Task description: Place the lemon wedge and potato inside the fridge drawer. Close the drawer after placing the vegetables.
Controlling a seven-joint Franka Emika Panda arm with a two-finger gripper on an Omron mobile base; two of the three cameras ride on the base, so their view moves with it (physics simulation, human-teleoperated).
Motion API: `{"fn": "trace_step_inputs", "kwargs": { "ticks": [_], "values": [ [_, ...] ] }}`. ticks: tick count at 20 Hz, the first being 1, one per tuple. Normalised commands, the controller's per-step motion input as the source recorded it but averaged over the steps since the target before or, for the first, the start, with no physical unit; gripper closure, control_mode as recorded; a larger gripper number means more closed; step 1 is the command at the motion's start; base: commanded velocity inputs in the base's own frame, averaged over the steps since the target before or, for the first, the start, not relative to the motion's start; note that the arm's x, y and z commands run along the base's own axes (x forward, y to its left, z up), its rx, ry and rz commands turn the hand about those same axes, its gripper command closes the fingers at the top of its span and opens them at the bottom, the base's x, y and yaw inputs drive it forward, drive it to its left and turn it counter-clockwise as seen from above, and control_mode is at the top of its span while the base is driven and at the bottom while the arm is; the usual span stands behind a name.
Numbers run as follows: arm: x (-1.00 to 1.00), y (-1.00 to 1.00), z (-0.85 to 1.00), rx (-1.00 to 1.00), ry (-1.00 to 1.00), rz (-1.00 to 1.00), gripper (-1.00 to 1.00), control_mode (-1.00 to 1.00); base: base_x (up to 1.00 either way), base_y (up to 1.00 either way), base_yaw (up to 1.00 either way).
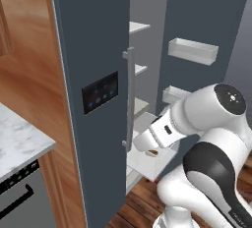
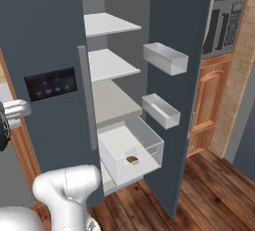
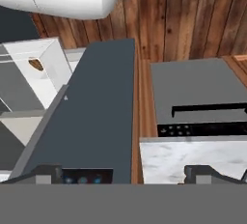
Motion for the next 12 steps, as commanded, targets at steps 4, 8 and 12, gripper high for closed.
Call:
{"fn": "trace_step_inputs", "kwargs": {
  "ticks": [4, 8, 12],
  "values": [
    [-0.02, 0.00, -0.42, 0.00, 0.22, -0.71, -1.00, -1.00, 0.00, 0.00, 0.00],
    [-0.21, 0.00, -0.21, 0.00, 0.16, -0.90, -1.00, -1.00, 0.00, 0.00, 0.00],
    [-0.04, 0.00, 0.00, 0.00, 0.22, -0.82, -1.00, -1.00, 0.00, 0.00, 0.00]
  ]
}}
